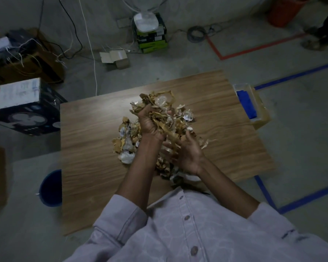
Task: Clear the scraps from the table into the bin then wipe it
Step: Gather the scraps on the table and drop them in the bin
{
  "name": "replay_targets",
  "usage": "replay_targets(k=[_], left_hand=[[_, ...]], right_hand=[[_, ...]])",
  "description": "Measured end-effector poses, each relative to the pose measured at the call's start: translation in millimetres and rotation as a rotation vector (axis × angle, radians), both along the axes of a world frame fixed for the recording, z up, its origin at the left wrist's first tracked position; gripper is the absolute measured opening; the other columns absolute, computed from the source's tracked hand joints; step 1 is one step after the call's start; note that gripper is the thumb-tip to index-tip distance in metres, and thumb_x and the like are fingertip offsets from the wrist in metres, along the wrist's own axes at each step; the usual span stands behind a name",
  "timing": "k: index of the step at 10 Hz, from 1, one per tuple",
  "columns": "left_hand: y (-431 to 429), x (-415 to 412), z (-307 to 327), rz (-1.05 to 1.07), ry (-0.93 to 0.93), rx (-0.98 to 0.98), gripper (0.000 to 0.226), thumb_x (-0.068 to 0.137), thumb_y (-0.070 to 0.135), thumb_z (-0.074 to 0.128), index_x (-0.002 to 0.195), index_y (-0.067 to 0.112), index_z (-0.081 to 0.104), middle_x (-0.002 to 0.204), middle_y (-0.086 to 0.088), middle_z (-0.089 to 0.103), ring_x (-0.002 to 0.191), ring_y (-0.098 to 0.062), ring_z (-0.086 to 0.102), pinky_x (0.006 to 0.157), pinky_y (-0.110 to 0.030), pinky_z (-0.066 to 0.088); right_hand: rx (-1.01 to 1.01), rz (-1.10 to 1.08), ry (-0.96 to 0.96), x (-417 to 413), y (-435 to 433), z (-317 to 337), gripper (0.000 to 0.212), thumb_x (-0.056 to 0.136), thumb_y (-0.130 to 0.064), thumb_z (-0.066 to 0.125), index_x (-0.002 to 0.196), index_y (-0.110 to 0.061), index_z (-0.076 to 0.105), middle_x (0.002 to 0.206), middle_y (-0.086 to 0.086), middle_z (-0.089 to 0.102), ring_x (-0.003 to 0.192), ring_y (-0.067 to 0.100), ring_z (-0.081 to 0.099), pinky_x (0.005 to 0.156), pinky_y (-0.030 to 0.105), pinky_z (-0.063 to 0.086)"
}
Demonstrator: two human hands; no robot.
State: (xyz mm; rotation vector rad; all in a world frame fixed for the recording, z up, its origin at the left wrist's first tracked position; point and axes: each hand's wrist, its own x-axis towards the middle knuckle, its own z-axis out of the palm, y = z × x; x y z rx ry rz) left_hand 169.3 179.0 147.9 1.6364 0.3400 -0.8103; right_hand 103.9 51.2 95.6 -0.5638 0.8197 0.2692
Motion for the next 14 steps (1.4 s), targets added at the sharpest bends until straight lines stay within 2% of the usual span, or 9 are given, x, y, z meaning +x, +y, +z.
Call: replay_targets(k=[1,3,4,5,7,9,10,12,14], left_hand=[[-27.7,26.8,-4.9,0.167,-0.150,-0.320,0.010,0.083,0.022,0.066,0.075,0.017,0.061,0.054,0.007,0.063,0.047,-0.010,0.060,0.045,-0.019,0.047],[-48.8,11.0,-1.5,0.273,-0.715,-0.079,0.032,0.073,0.001,0.082,0.087,0.022,0.062,0.081,0.008,0.066,0.072,0.005,0.063,0.063,-0.024,0.053],[-49.9,-12.7,-16.4,0.142,-0.779,-0.144,0.032,0.073,0.009,0.082,0.100,0.008,0.066,0.091,-0.001,0.071,0.085,-0.013,0.070,0.069,-0.034,0.059],[-55.1,-26.5,-21.3,0.055,-0.792,-0.195,0.035,0.076,0.004,0.077,0.108,0.012,0.065,0.099,-0.012,0.071,0.091,-0.028,0.071,0.076,-0.050,0.060],[-56.3,-21.3,-31.0,-0.169,-0.754,-0.116,0.043,0.076,0.001,0.069,0.117,0.013,0.064,0.106,-0.006,0.068,0.099,-0.021,0.068,0.080,-0.042,0.057],[-64.0,-19.4,-31.8,-0.346,-0.914,0.009,0.055,0.071,0.011,0.067,0.124,0.017,0.052,0.125,-0.012,0.057,0.115,-0.035,0.056,0.099,-0.055,0.048],[-59.5,-17.9,-34.0,-0.508,-0.824,0.117,0.083,0.072,0.013,0.072,0.149,0.012,0.040,0.153,-0.010,0.037,0.145,-0.032,0.030,0.127,-0.051,0.013],[-57.0,-15.6,-10.4,-0.361,-0.922,0.008,0.082,0.056,0.000,0.067,0.131,0.012,0.036,0.138,-0.007,0.020,0.132,-0.023,0.028,0.093,-0.043,0.058],[-37.6,-7.8,-8.9,-0.265,-0.563,-0.492,0.102,0.060,-0.007,0.078,0.145,0.018,0.027,0.146,-0.019,0.033,0.135,-0.038,0.047,0.104,-0.048,0.053]], right_hand=[[0.189,-0.083,-0.101,8.8,8.7,19.8,0.082,0.097,-0.074,0.037,0.128,-0.005,0.067,0.126,0.022,0.067,0.113,0.037,0.066,0.101,0.048,0.050],[0.154,-0.279,-0.073,31.3,12.9,52.0,0.077,0.093,-0.071,0.049,0.132,-0.008,0.067,0.124,0.022,0.070,0.116,0.037,0.066,0.086,0.047,0.056],[0.037,-0.318,-0.128,31.4,-0.1,55.8,0.077,0.093,-0.071,0.049,0.129,-0.006,0.069,0.125,0.019,0.071,0.112,0.035,0.068,0.096,0.045,0.055],[-0.078,-0.345,-0.186,28.9,-7.6,54.7,0.070,0.090,-0.064,0.063,0.130,-0.007,0.068,0.117,0.016,0.072,0.104,0.032,0.070,0.095,0.044,0.056],[-0.272,-0.286,-0.187,18.7,-2.4,53.4,0.042,0.089,-0.048,0.074,0.106,-0.010,0.074,0.093,0.007,0.073,0.087,0.021,0.071,0.086,0.036,0.057],[-0.347,-0.143,-0.236,7.5,-14.0,52.8,0.044,0.076,-0.027,0.082,0.112,-0.002,0.075,0.114,0.014,0.075,0.106,0.026,0.073,0.089,0.037,0.057],[-0.351,-0.136,-0.259,5.7,-13.5,54.5,0.050,0.077,-0.019,0.081,0.119,0.005,0.070,0.118,0.018,0.073,0.107,0.031,0.071,0.086,0.038,0.058],[-0.109,-0.225,-0.356,9.8,-14.2,44.1,0.040,0.084,-0.022,0.079,0.119,-0.006,0.070,0.117,0.014,0.070,0.107,0.027,0.070,0.087,0.037,0.058],[-0.024,-0.243,-0.354,11.8,-21.8,52.2,0.014,0.093,-0.011,0.063,0.098,-0.004,0.075,0.093,0.011,0.075,0.077,0.022,0.074,0.066,0.032,0.061]])
